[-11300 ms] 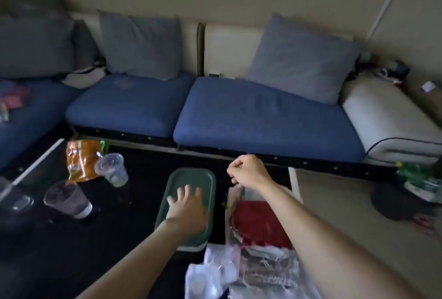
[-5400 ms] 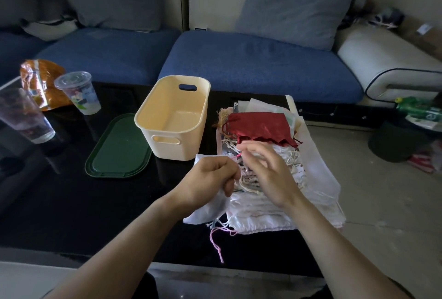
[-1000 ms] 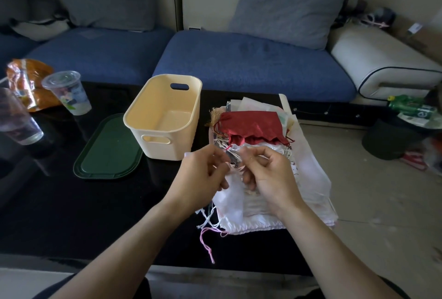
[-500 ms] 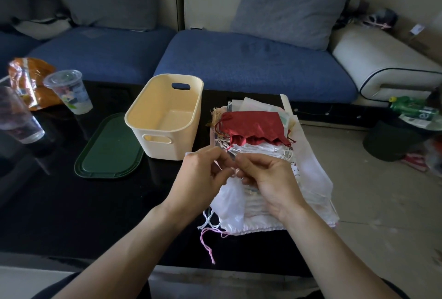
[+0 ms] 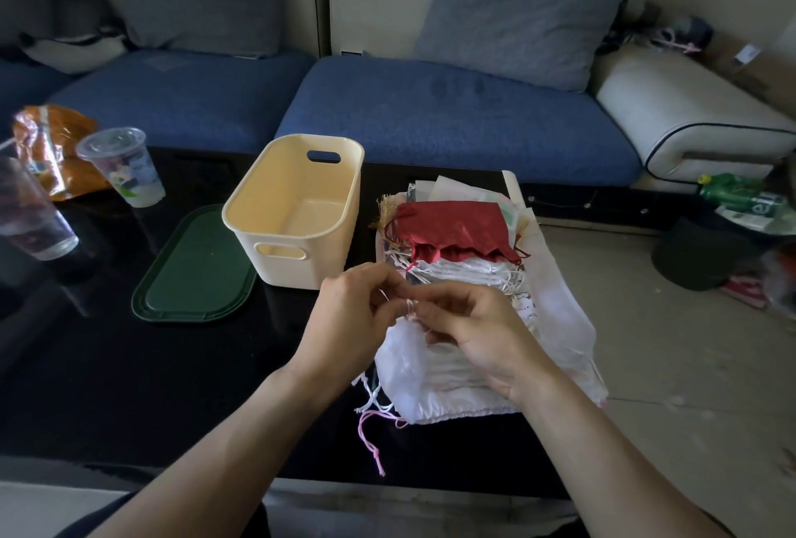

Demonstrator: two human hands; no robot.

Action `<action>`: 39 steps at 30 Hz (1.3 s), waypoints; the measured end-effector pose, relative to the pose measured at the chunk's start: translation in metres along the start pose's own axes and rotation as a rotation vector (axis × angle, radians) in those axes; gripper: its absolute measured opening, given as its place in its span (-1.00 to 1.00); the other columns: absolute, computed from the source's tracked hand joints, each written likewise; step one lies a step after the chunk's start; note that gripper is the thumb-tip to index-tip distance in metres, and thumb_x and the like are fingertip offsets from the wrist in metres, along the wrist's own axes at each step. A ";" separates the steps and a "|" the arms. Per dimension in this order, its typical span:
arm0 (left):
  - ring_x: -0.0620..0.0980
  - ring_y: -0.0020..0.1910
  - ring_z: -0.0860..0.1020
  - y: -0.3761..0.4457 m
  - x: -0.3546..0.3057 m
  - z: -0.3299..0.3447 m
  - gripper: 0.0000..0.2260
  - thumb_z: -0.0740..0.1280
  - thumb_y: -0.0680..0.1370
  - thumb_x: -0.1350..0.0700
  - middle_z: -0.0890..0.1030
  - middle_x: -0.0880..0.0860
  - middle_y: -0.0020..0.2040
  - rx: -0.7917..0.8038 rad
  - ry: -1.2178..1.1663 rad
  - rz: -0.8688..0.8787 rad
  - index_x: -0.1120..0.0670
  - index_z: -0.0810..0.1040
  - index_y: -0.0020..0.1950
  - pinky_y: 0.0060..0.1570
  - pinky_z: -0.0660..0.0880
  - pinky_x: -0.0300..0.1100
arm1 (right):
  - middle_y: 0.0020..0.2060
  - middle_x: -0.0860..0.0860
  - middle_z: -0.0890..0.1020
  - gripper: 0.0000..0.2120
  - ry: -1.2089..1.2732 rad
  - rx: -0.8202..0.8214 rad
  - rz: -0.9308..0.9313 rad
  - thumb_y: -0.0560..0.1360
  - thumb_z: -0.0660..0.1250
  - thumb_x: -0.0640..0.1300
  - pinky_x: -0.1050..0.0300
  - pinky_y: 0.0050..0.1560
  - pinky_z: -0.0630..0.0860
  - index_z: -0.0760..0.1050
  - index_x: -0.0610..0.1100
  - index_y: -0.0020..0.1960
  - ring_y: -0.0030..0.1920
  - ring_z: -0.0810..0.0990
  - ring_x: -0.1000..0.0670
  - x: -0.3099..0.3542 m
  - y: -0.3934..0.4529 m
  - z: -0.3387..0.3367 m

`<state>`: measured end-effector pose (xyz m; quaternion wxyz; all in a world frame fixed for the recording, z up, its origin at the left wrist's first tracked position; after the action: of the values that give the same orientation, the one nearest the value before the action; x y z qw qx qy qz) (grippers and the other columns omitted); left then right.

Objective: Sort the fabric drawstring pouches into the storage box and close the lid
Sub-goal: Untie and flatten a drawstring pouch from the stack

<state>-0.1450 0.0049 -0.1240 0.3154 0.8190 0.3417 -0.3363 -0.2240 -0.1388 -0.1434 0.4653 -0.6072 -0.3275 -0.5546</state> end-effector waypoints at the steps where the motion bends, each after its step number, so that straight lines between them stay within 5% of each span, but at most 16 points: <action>1: -0.11 -0.31 0.58 0.000 0.000 -0.001 -0.87 0.49 0.45 0.29 0.60 -0.10 -0.33 0.001 -0.006 -0.016 0.08 0.64 -0.14 -0.29 0.47 -0.39 | -0.13 -0.10 0.74 -0.83 -0.004 0.007 -0.014 0.50 0.44 -0.32 0.17 -0.15 0.60 0.68 -0.14 0.06 -0.13 0.70 0.02 0.000 0.000 0.000; 8: -0.13 -0.29 0.52 0.001 0.000 -0.007 -0.79 0.59 0.37 0.06 0.58 -0.11 -0.28 -0.099 0.046 -0.076 0.05 0.59 -0.18 -0.32 0.42 -0.37 | -0.13 -0.18 0.72 -0.77 0.002 -0.003 -0.091 0.50 0.44 -0.36 0.19 -0.14 0.62 0.62 -0.19 0.13 -0.13 0.70 -0.05 0.003 -0.001 0.003; 17: -0.34 -0.36 0.52 0.000 0.001 -0.007 -0.97 0.51 0.47 0.17 0.54 -0.23 -0.40 -0.017 0.090 -0.136 0.11 0.73 -0.16 -0.34 0.36 -0.49 | -0.22 -0.12 0.74 -0.79 -0.049 -0.046 -0.146 0.40 0.55 -0.24 0.07 -0.09 0.68 0.63 -0.18 0.01 -0.19 0.74 -0.10 -0.002 -0.001 0.008; 26: -0.24 -0.50 0.51 -0.005 0.011 0.001 -0.82 0.32 0.59 0.22 0.54 -0.09 -0.52 0.127 0.109 -0.290 0.05 0.72 -0.07 -0.44 0.37 -0.44 | -0.26 -0.11 0.74 -0.77 -0.047 -0.044 -0.112 0.42 0.54 -0.25 0.29 -0.25 0.55 0.60 -0.23 0.04 -0.22 0.74 -0.02 -0.008 -0.002 0.015; 33: -0.25 -0.52 0.51 -0.004 0.013 0.002 -0.78 0.24 0.64 0.20 0.59 -0.01 -0.47 0.190 0.020 -0.381 0.11 0.66 -0.08 -0.49 0.34 -0.46 | -0.22 -0.08 0.74 -0.76 -0.093 -0.020 -0.099 0.45 0.53 -0.22 0.18 -0.18 0.60 0.58 -0.15 0.08 -0.18 0.73 -0.05 -0.011 0.000 0.015; 39: -0.13 -0.46 0.57 -0.003 0.015 0.006 -0.82 0.18 0.67 0.12 0.61 0.05 -0.44 0.158 0.015 -0.414 0.09 0.53 -0.05 -0.52 0.40 -0.36 | -0.27 -0.01 0.69 -0.84 -0.277 -0.011 -0.222 0.51 0.46 -0.24 0.11 -0.20 0.61 0.65 -0.01 0.02 -0.35 0.65 0.02 -0.011 -0.001 0.020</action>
<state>-0.1412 0.0075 -0.1391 0.1718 0.7560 0.4774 -0.4136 -0.2198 -0.1184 -0.1531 0.3481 -0.6403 -0.4506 -0.5155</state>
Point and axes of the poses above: each hand's wrist, its own y-axis towards the middle knuckle, its own z-axis out of the palm, x = y × z, the point moved 1 cm from there along y, towards the middle knuckle
